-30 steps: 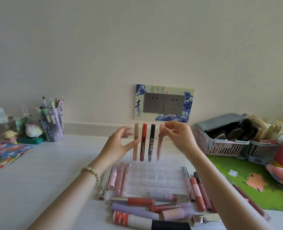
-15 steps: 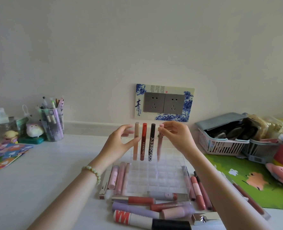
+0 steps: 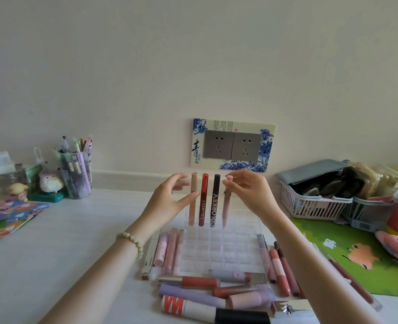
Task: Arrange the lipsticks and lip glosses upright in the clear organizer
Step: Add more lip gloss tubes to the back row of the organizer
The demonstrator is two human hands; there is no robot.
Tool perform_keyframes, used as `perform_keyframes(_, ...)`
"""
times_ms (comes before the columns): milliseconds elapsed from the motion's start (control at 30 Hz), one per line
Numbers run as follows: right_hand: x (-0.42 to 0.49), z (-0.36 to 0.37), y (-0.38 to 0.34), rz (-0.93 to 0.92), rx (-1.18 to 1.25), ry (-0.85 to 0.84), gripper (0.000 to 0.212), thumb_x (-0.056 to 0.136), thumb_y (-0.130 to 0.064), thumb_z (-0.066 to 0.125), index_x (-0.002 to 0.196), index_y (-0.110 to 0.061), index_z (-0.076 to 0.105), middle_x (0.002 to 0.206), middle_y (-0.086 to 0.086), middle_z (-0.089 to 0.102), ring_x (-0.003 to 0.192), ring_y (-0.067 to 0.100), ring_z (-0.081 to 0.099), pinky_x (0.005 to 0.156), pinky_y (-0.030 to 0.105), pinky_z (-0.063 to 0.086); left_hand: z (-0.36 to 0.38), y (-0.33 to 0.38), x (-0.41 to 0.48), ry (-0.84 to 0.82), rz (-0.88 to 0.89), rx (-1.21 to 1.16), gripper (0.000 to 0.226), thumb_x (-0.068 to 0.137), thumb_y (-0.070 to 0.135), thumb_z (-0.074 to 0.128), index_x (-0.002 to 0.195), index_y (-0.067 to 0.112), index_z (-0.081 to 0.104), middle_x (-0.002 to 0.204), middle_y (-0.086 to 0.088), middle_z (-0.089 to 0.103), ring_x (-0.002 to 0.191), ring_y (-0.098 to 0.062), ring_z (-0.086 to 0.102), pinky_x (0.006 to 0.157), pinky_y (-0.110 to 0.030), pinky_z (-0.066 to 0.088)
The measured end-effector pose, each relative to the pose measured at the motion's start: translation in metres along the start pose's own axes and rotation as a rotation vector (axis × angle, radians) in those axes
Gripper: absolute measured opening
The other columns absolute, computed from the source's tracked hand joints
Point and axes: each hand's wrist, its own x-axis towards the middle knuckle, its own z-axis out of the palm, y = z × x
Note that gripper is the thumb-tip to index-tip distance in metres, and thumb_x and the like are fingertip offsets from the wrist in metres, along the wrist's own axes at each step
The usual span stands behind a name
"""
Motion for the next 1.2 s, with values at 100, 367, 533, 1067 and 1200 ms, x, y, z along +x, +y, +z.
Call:
perform_keyframes(100, 0.000, -0.001, 0.000, -0.005, -0.002, 0.004, 0.022, 0.081, -0.022, 0.070, 0.100, -0.010, 0.067, 0.086, -0.002, 0.072, 0.078, 0.005, 0.068, 0.070, 0.008, 0.051, -0.001, 0.001, 0.000, 0.004, 0.005, -0.001, 0.058, 0.079, 0.043, 0.070, 0.130, 0.025, 0.049, 0.114, 0.016, 0.061, 0.111, -0.003, 0.055, 0.098, -0.027, 0.041)
perform_keyframes(367, 0.000, -0.009, -0.010, -0.048, -0.044, 0.032, 0.023, 0.080, -0.026, 0.070, 0.100, -0.017, 0.066, 0.095, -0.007, 0.071, 0.085, 0.002, 0.066, 0.081, 0.018, 0.052, -0.005, 0.009, 0.000, 0.013, 0.034, -0.020, 0.055, 0.079, 0.041, 0.070, 0.128, 0.027, 0.050, 0.114, 0.016, 0.060, 0.110, -0.003, 0.055, 0.099, -0.029, 0.042)
perform_keyframes(533, -0.008, -0.025, -0.025, -0.085, -0.050, 0.084, 0.026, 0.079, -0.028, 0.071, 0.103, -0.020, 0.065, 0.101, -0.011, 0.068, 0.090, 0.001, 0.064, 0.087, 0.025, 0.049, -0.010, 0.012, -0.004, 0.013, 0.029, -0.036, 0.055, 0.078, 0.041, 0.070, 0.128, 0.026, 0.050, 0.116, 0.012, 0.060, 0.109, -0.006, 0.055, 0.095, -0.026, 0.044)
perform_keyframes(1067, -0.084, -0.111, 0.024, 0.129, -0.329, -0.216, 0.032, 0.074, -0.032, 0.071, 0.103, -0.027, 0.060, 0.103, -0.013, 0.064, 0.096, 0.004, 0.062, 0.091, 0.025, 0.047, 0.010, 0.018, -0.078, -0.262, -0.003, 0.129, 0.034, 0.079, 0.046, 0.068, 0.105, 0.030, 0.056, 0.099, 0.014, 0.059, 0.091, 0.000, 0.056, 0.078, -0.017, 0.043)
perform_keyframes(1200, -0.089, -0.129, 0.038, 0.174, -0.340, -0.218, 0.026, 0.083, -0.027, 0.064, 0.108, -0.019, 0.064, 0.106, -0.004, 0.068, 0.096, 0.007, 0.063, 0.092, 0.026, 0.047, 0.050, 0.051, -0.083, -0.416, 0.117, 0.168, 0.038, 0.078, 0.053, 0.065, 0.109, 0.035, 0.055, 0.101, 0.019, 0.059, 0.094, 0.005, 0.054, 0.084, -0.019, 0.043)
